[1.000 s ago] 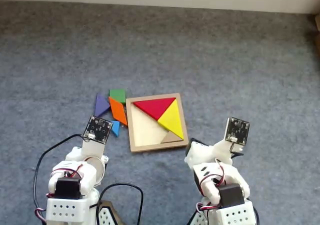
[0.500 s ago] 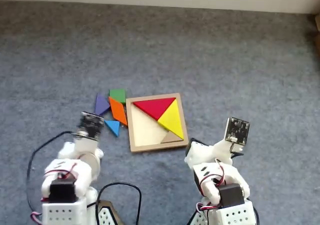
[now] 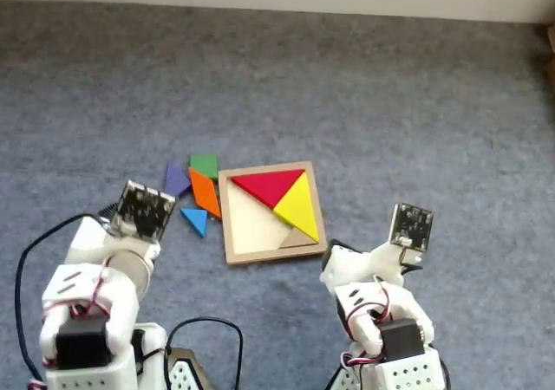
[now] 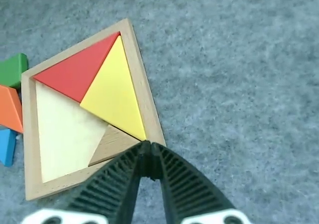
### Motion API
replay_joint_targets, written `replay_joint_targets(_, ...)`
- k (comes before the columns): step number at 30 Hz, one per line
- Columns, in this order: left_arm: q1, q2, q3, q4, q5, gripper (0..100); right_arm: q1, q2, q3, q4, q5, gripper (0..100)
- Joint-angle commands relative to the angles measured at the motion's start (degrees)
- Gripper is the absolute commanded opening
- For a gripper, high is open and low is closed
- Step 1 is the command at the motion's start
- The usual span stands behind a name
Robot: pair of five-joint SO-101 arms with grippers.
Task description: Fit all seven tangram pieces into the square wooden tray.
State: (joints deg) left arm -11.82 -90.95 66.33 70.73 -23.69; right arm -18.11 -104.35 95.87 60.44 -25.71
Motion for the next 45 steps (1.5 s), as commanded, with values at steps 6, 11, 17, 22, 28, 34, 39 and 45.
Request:
replay_joint_targets(6,1.3,39.0,-17.1,0.0,6.8,25,0.7,-0.8,6.0,-0.6,0.5,0.5)
replay_joint_targets(11,5.6,54.6,-22.5,-1.8,17.8,25,0.7,-0.8,6.0,-0.6,0.5,0.5)
replay_joint_targets(17,6.3,70.5,-29.3,-10.3,20.6,25,0.7,-0.8,6.0,-0.6,0.5,0.5)
replay_joint_targets(22,7.2,82.2,-36.6,-11.4,21.3,25,0.7,-0.8,6.0,-0.6,0.5,0.5)
replay_joint_targets(28,7.2,91.3,-47.5,-11.2,21.4,25,0.7,-0.8,6.0,-0.6,0.5,0.5)
replay_joint_targets(34,8.9,97.8,-56.0,-11.1,27.8,25,0.7,-0.8,6.0,-0.6,0.5,0.5)
replay_joint_targets(39,11.7,105.4,-60.4,-11.3,31.7,25,0.7,-0.8,6.0,-0.6,0.5,0.5)
replay_joint_targets(45,11.6,115.7,-69.2,-11.0,36.5,25,0.7,-0.8,6.0,-0.6,0.5,0.5)
